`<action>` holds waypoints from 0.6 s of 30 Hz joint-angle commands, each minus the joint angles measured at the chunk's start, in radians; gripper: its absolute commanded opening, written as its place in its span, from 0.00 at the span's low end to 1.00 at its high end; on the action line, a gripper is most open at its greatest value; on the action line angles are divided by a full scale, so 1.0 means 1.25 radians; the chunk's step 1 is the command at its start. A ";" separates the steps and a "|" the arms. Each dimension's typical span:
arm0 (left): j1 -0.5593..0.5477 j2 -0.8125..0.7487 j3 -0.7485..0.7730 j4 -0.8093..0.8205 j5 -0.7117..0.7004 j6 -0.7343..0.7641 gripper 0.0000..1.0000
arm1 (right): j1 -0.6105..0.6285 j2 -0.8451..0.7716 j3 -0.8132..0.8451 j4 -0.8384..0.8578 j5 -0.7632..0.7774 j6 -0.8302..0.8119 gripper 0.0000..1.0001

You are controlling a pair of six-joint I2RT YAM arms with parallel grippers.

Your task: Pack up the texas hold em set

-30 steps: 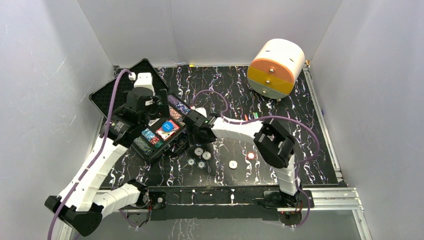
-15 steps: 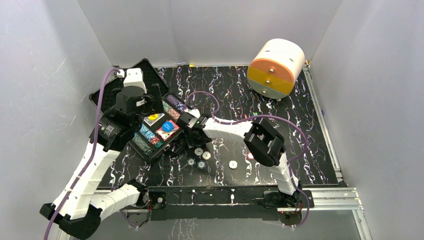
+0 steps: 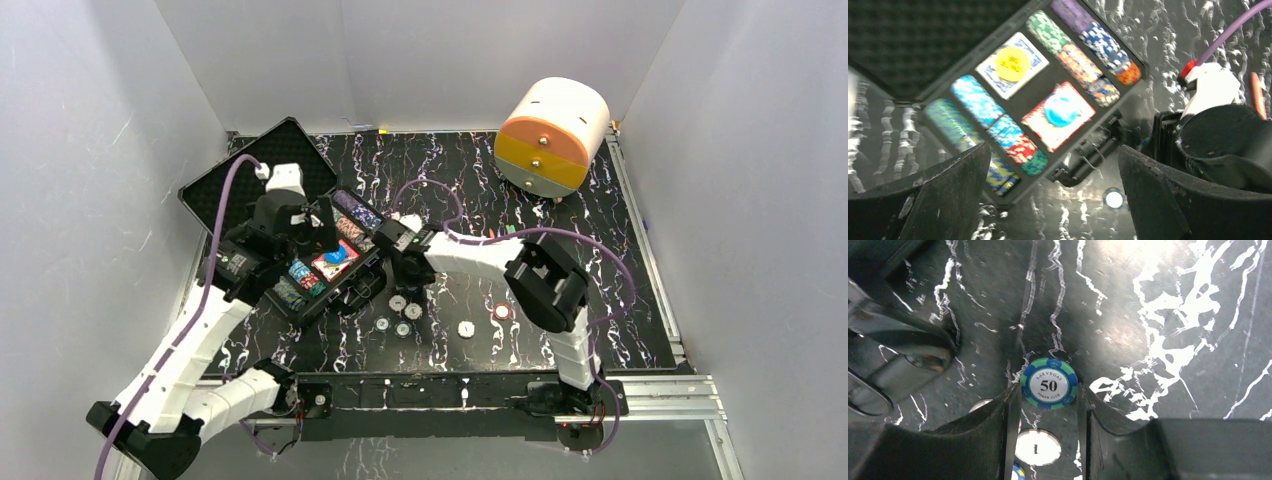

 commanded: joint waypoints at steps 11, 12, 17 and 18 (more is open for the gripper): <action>-0.001 -0.019 -0.362 0.347 0.534 -0.176 0.95 | -0.106 -0.279 -0.256 0.214 -0.129 0.127 0.47; -0.003 -0.014 -0.372 0.359 0.532 -0.182 0.93 | -0.110 -0.283 -0.264 0.225 -0.141 0.136 0.47; -0.007 -0.025 -0.394 0.340 0.415 -0.223 0.89 | -0.099 -0.218 -0.201 0.165 -0.145 0.068 0.51; -0.007 -0.032 -0.393 0.335 0.392 -0.231 0.89 | -0.090 -0.196 -0.167 0.136 -0.130 0.057 0.52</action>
